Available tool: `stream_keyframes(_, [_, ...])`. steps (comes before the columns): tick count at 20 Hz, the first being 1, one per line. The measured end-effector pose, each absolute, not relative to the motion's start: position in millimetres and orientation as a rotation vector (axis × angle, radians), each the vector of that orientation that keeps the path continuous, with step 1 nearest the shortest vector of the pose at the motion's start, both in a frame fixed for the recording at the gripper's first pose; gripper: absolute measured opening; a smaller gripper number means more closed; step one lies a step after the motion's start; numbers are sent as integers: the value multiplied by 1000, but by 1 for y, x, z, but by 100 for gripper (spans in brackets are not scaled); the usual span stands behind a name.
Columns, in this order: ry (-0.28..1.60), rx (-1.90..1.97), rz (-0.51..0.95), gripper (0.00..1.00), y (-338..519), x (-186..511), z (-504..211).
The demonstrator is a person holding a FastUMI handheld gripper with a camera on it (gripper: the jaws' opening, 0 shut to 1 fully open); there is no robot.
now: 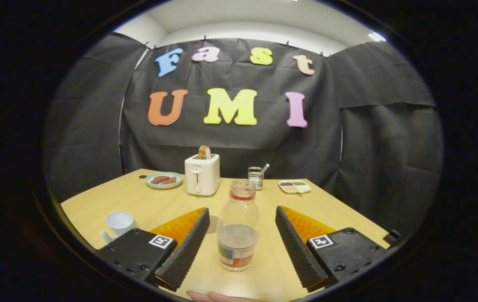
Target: Take the bottle from table, then pour the juice into the cup, finally place the bottle on the coaster
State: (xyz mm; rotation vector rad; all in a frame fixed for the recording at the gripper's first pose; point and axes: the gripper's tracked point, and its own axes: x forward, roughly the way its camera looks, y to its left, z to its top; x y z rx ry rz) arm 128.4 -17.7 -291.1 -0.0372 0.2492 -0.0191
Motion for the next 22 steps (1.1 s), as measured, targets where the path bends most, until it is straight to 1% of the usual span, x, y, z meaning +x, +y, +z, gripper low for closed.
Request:
stream_keyframes(7, [272, -44, -3, 100, -9, 141, -326])
stream_keyframes(14, [335, -30, -42, 100, -19, 155, -365])
stream_keyframes(19, [308, -59, -34, 100, -21, 165, -364])
stream_keyframes(22, [278, -91, -5, 100, -17, 167, -364])
